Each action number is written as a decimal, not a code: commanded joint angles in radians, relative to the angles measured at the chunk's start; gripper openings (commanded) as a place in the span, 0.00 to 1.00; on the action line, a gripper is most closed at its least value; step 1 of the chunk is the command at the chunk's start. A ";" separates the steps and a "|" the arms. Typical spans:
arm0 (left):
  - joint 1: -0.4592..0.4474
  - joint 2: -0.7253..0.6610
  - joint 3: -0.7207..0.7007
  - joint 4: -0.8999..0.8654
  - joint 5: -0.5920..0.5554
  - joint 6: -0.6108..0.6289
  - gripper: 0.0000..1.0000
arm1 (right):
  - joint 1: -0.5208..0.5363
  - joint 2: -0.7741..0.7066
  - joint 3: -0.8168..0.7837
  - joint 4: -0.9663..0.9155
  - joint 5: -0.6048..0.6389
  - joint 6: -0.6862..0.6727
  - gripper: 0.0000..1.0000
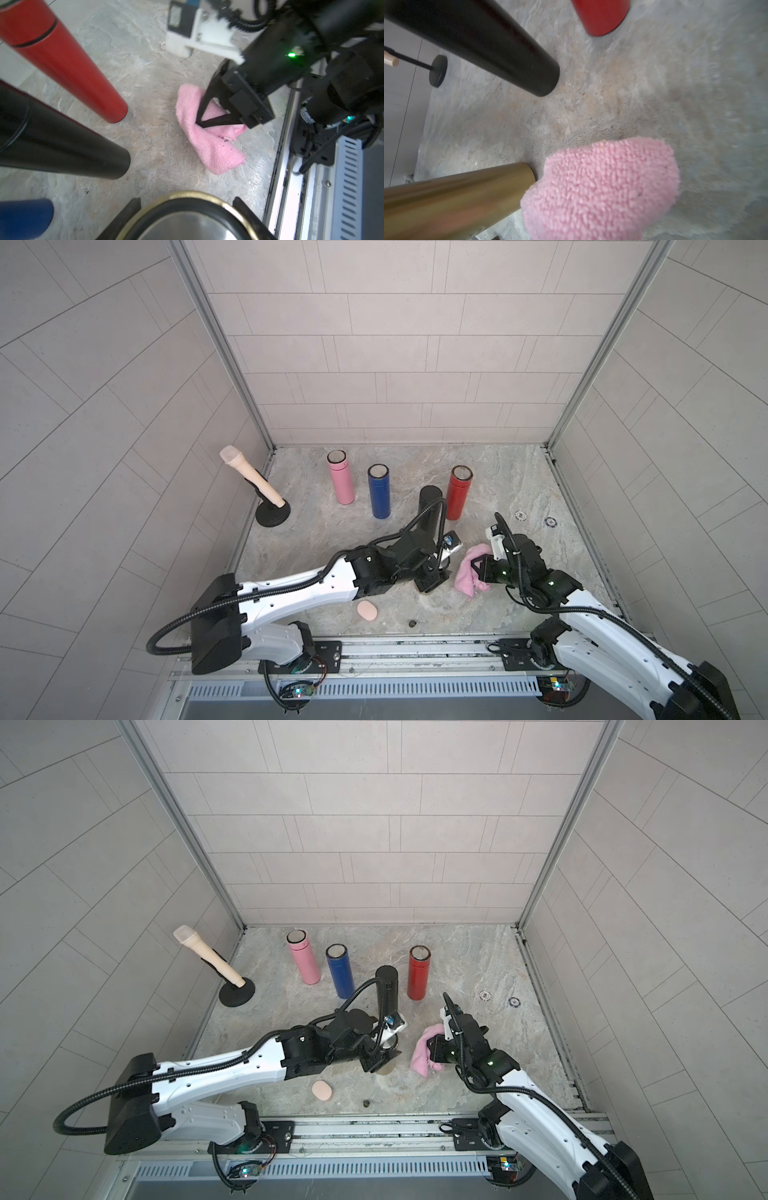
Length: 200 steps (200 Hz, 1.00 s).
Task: Wipe the surface of the thermos
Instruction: Wipe the dirt from the surface of the thermos.
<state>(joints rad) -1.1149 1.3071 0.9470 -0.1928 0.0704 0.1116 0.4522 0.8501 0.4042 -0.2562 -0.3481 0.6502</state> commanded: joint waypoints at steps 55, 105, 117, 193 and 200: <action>0.074 0.001 -0.076 0.258 0.166 0.176 0.00 | -0.006 0.268 0.106 0.267 -0.438 -0.036 0.00; 0.079 0.018 -0.097 0.296 0.148 0.149 0.00 | -0.006 0.079 0.298 0.095 -0.455 -0.071 0.00; 0.080 0.018 -0.108 0.317 0.141 0.139 0.00 | -0.007 0.063 0.329 0.057 -0.443 -0.081 0.00; 0.091 0.017 -0.162 0.428 0.043 0.009 0.00 | 0.013 0.088 0.085 0.180 -0.353 -0.039 0.00; 0.092 0.018 -0.159 0.431 0.007 -0.023 0.00 | 0.013 0.097 0.064 0.192 -0.342 -0.038 0.00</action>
<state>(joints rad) -1.0325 1.3136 0.8040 0.1459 0.1673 0.1753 0.4393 0.9237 0.5640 -0.0444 -0.6762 0.5968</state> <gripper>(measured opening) 0.692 0.111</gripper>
